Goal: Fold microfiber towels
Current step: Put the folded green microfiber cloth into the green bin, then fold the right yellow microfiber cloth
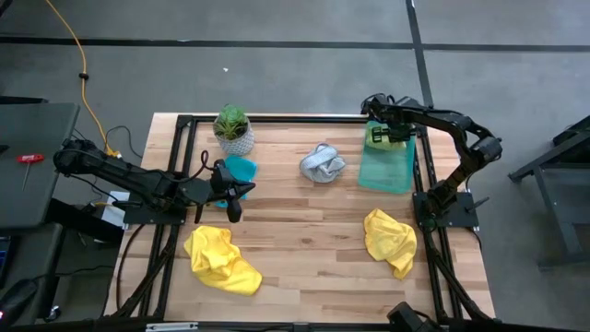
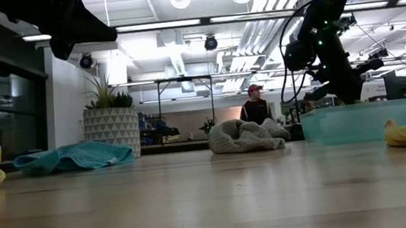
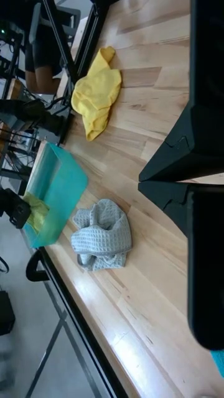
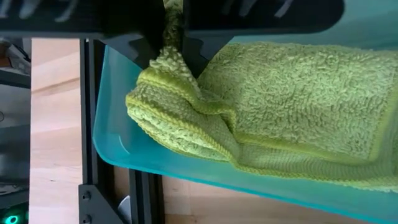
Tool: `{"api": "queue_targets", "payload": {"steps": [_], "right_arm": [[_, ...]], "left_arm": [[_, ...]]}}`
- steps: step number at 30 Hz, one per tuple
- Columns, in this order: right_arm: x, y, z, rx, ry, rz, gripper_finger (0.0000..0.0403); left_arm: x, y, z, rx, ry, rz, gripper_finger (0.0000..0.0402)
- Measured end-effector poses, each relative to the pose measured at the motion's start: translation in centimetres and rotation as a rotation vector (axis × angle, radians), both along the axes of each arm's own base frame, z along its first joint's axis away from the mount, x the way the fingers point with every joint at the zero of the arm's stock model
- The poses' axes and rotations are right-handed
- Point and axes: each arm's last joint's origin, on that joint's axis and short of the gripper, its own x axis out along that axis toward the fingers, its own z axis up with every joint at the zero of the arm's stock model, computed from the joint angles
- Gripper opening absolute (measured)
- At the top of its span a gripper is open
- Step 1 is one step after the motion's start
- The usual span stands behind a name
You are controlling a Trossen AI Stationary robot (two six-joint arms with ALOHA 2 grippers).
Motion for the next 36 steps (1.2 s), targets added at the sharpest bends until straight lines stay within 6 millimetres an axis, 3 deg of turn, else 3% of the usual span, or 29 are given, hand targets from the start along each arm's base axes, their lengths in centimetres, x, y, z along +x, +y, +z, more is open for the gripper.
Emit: {"api": "queue_targets", "payload": {"steps": [4, 13, 18, 24, 29, 33, 36], "right_arm": [[0.0, 0.0, 0.0, -0.002, 0.0, -0.001, 0.0026], [-0.1, 0.1, 0.1, -0.002, 0.007, 0.001, 0.0163], [-0.1, 0.4, 1.0, -0.045, 0.021, 0.018, 0.0201], [0.0, 1.2, 3.0, -0.14, -0.004, 0.007, 0.0199], [0.4, 0.9, 3.1, -0.123, -0.131, 0.018, 0.0164], [2.1, 1.3, 3.2, -0.123, -0.255, 0.103, 0.012], [4.3, 3.2, 4.6, -0.221, -0.269, 0.285, 0.0087]], "left_arm": [[0.0, 0.0, 0.0, 0.02, 0.01, -0.009, 0.0], [0.0, 0.0, 0.0, 0.022, 0.011, -0.009, 0.0], [0.0, 0.0, 0.0, 0.022, 0.011, -0.009, 0.0], [0.0, 0.0, 0.0, 0.022, 0.012, -0.009, 0.0], [0.0, 0.0, 0.0, 0.022, 0.012, -0.009, 0.0], [0.0, 0.0, 0.0, 0.022, 0.013, -0.008, 0.0], [0.0, 0.0, 0.0, 0.021, 0.013, -0.008, 0.0]]}}
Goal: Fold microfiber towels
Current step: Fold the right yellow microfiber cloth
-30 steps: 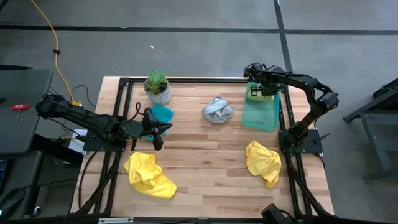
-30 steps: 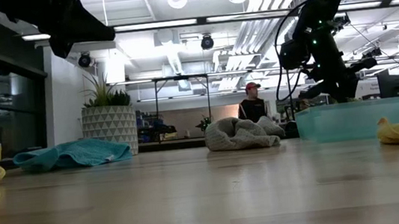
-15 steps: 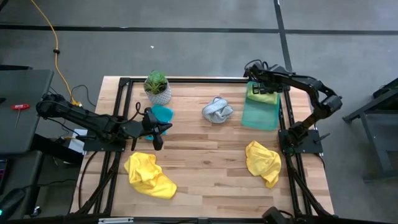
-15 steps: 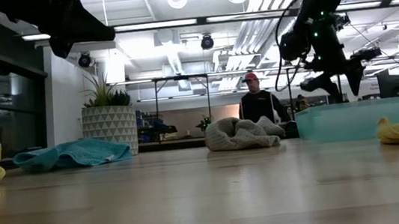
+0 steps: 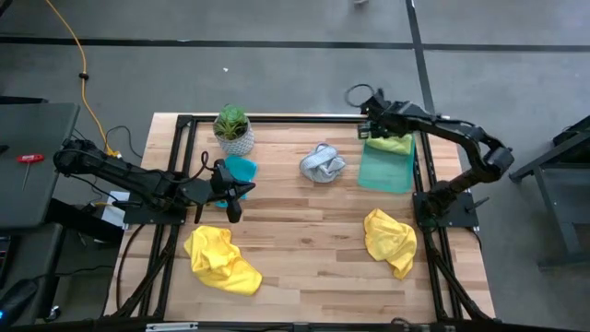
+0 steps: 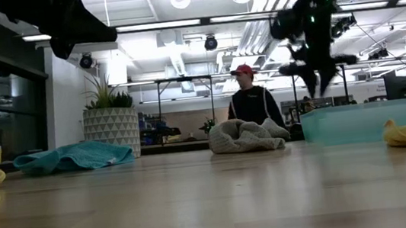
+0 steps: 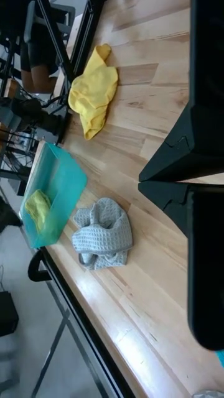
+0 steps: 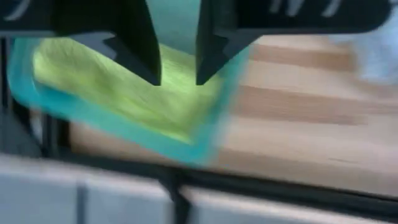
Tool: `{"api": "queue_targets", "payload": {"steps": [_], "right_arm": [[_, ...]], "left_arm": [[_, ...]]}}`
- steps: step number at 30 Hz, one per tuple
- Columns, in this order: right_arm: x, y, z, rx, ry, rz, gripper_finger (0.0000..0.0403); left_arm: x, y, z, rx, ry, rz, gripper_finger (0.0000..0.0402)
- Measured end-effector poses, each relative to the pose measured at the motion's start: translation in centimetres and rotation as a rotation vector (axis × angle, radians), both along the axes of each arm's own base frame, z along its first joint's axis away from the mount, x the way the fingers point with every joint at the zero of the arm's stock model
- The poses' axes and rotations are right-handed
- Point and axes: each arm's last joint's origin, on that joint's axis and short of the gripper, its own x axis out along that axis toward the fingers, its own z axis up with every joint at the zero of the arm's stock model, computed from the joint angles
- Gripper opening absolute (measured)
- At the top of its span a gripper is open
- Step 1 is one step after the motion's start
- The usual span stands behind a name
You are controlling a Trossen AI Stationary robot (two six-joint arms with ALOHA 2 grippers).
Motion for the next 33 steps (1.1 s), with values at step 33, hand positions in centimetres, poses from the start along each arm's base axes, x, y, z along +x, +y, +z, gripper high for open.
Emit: {"api": "queue_targets", "payload": {"steps": [33], "right_arm": [[4.2, 23.0, 1.5, 0.344, -0.458, 0.845, 0.0106]], "left_arm": [[0.0, 0.0, 0.0, 0.025, 0.013, -0.027, 0.0006]]}}
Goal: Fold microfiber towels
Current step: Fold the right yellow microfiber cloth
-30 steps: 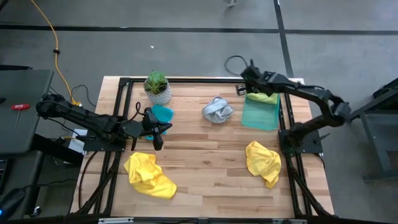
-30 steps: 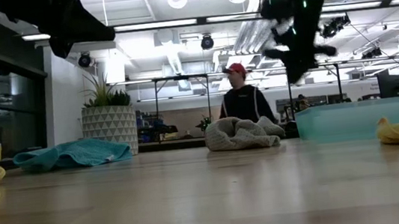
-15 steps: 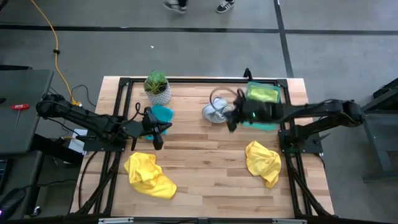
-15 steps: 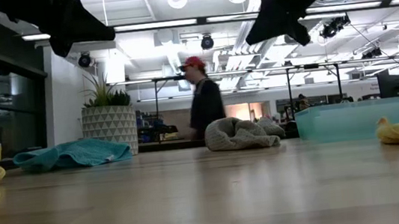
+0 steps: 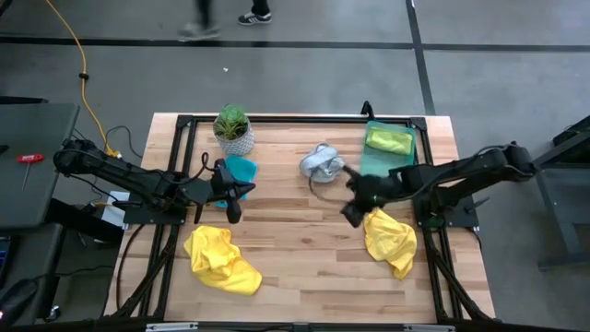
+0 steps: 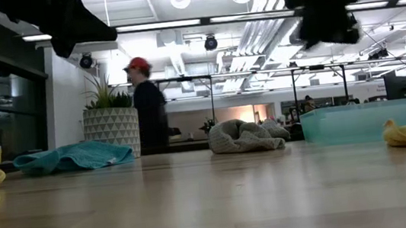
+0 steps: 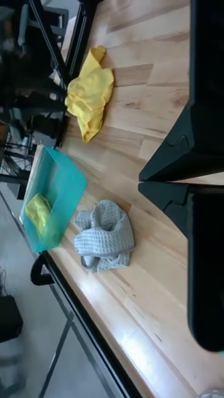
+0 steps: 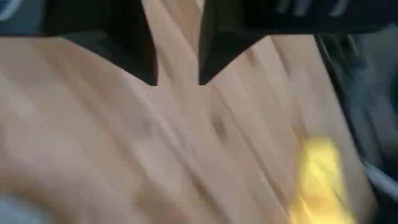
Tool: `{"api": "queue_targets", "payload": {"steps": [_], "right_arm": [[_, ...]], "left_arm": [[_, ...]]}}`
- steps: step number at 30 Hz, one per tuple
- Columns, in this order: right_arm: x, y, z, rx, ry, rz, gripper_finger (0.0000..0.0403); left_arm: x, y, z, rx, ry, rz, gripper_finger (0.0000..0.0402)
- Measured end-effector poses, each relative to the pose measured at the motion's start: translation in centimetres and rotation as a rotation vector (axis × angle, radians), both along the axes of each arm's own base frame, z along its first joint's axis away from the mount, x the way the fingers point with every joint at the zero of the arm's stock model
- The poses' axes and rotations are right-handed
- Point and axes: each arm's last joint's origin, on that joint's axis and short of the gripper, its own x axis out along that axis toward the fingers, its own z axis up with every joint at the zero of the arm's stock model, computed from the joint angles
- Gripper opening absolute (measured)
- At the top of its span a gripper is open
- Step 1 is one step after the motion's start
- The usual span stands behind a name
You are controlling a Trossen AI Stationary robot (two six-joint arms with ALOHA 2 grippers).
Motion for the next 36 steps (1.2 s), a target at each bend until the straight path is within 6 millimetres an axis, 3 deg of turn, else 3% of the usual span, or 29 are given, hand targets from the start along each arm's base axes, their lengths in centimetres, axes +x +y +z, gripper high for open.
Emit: {"api": "queue_targets", "payload": {"steps": [6, 12, 27, 36], "right_arm": [[-1.4, 3.5, -2.8, 0.078, 0.322, 0.088, 0.0185], [-1.9, 5.6, -6.1, 0.093, 0.531, -0.012, 0.0216], [-0.2, 6.5, -10.3, 0.073, 0.645, -0.16, 0.0214], [0.8, 6.9, -10.3, 0.137, 0.56, -0.184, 0.0146]], "left_arm": [[0.0, 0.0, 0.0, -0.006, 0.002, -0.011, 0.0026], [0.0, 0.0, 0.0, -0.006, 0.003, -0.011, 0.0039], [0.0, 0.0, 0.0, -0.001, 0.005, -0.013, 0.004], [0.0, 0.0, -0.1, -0.001, 0.009, -0.013, 0.0041]]}}
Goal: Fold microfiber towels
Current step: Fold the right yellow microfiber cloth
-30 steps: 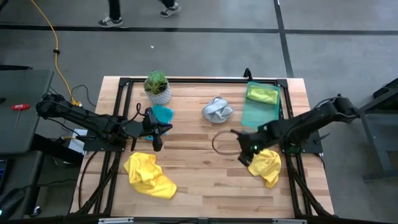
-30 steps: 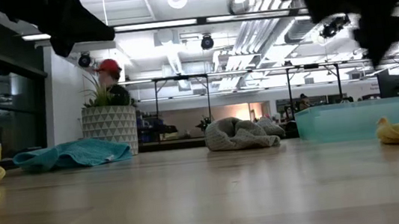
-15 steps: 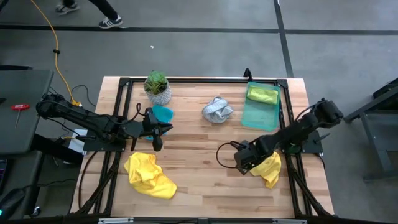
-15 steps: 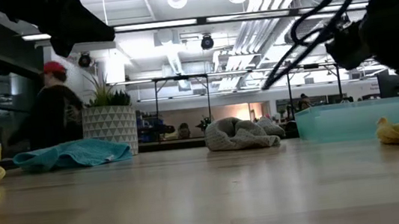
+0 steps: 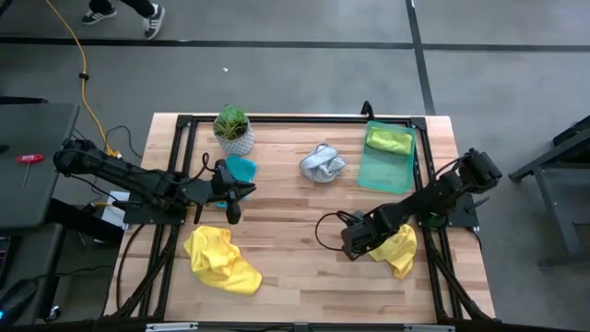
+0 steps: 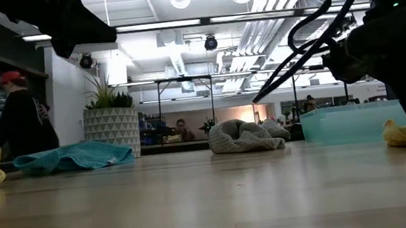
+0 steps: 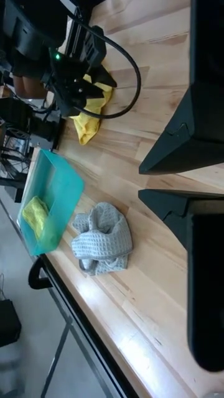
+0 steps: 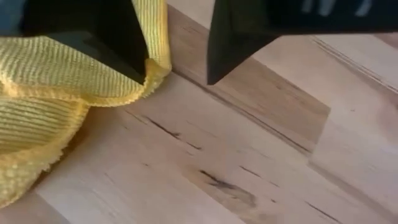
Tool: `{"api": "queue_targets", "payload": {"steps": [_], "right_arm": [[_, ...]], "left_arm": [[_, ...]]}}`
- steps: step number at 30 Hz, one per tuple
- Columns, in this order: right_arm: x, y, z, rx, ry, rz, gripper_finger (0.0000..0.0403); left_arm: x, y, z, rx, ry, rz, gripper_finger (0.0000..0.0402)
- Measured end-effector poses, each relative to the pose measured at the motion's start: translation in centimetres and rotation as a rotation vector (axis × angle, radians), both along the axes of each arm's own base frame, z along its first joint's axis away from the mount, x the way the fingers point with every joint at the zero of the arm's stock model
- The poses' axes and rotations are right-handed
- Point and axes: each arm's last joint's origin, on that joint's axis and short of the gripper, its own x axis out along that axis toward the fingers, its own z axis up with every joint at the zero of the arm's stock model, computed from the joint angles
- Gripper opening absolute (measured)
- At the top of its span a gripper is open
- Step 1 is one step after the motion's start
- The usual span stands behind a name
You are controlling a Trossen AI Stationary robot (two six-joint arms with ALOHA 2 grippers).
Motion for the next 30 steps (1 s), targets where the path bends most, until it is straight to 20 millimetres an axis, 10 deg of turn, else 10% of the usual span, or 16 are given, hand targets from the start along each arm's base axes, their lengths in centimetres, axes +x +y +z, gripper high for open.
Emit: {"api": "queue_targets", "payload": {"steps": [7, 13, 23, 30], "right_arm": [[0.8, -0.1, 0.9, -0.03, -0.051, 0.035, 0.0015], [1.9, -1.5, 1.9, -0.038, -0.146, 0.025, 0.0006], [7.1, -5.7, 10.5, -0.131, -0.701, 0.12, 0.0001], [8.9, -9.7, 15.6, -0.355, -0.85, -0.134, 0.0001]], "left_arm": [[0.0, 0.0, 0.0, 0.001, 0.003, 0.0, 0.0042], [0.0, 0.0, 0.0, 0.001, 0.003, 0.0, 0.0042], [0.1, 0.0, 0.1, 0.0, -0.014, 0.0, 0.0042], [0.1, 0.0, 0.3, -0.002, -0.031, 0.0, 0.0042]]}}
